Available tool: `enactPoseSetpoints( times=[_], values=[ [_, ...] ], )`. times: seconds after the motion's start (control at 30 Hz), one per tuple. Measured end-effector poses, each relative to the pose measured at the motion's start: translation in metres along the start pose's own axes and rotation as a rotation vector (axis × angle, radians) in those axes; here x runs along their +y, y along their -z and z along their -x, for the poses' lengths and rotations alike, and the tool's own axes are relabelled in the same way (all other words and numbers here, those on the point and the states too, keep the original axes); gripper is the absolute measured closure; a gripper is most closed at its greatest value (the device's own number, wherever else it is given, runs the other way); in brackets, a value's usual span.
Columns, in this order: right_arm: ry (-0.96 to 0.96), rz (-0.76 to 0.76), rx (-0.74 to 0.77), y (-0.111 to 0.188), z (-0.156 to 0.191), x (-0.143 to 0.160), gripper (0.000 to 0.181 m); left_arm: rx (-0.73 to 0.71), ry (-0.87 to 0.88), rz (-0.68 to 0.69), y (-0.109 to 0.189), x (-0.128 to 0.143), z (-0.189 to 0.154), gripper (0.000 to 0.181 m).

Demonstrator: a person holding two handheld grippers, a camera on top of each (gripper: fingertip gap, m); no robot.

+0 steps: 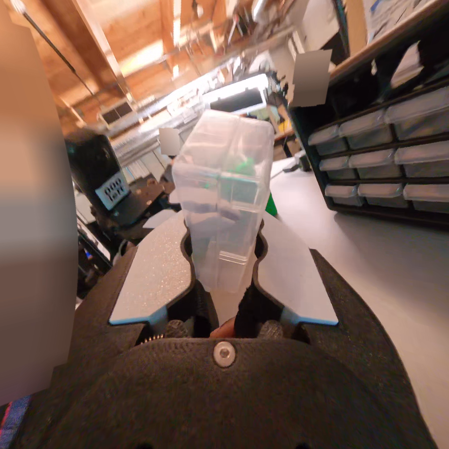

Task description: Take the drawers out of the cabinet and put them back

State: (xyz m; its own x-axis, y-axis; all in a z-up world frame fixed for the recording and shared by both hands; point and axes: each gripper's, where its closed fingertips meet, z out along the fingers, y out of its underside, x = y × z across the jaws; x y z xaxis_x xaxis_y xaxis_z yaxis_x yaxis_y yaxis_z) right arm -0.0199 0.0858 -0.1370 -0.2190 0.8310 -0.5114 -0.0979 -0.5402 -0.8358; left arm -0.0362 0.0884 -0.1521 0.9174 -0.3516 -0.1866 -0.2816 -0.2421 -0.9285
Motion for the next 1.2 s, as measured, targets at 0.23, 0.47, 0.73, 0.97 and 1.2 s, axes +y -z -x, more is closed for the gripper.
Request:
enactPoseSetpoints(
  times=[0.23,0.47,0.73,0.97,1.2],
  values=[
    [-0.292,-0.213,-0.177,0.024,-0.003,-0.038,0.13,0.383,0.825,-0.427,0.032,-0.017,-0.011,0.111],
    [-0.265,-0.222,-0.179,0.026,-0.002,-0.039,0.129,0.557,0.962,-0.44,0.03,-0.004,-0.039,0.155],
    [-0.402,-0.201,-0.278,0.024,0.002,-0.034,0.129,0.699,1.0,-0.664,0.046,-0.019,-0.049,0.176],
    [-0.372,-0.157,-0.217,0.015,-0.003,-0.026,0.12,0.685,1.232,-0.991,0.066,-0.035,-0.021,0.178],
    [-0.354,-0.202,-0.148,0.021,-0.016,-0.03,0.121,0.409,1.339,-1.32,0.085,-0.036,0.054,0.179]
  ],
)
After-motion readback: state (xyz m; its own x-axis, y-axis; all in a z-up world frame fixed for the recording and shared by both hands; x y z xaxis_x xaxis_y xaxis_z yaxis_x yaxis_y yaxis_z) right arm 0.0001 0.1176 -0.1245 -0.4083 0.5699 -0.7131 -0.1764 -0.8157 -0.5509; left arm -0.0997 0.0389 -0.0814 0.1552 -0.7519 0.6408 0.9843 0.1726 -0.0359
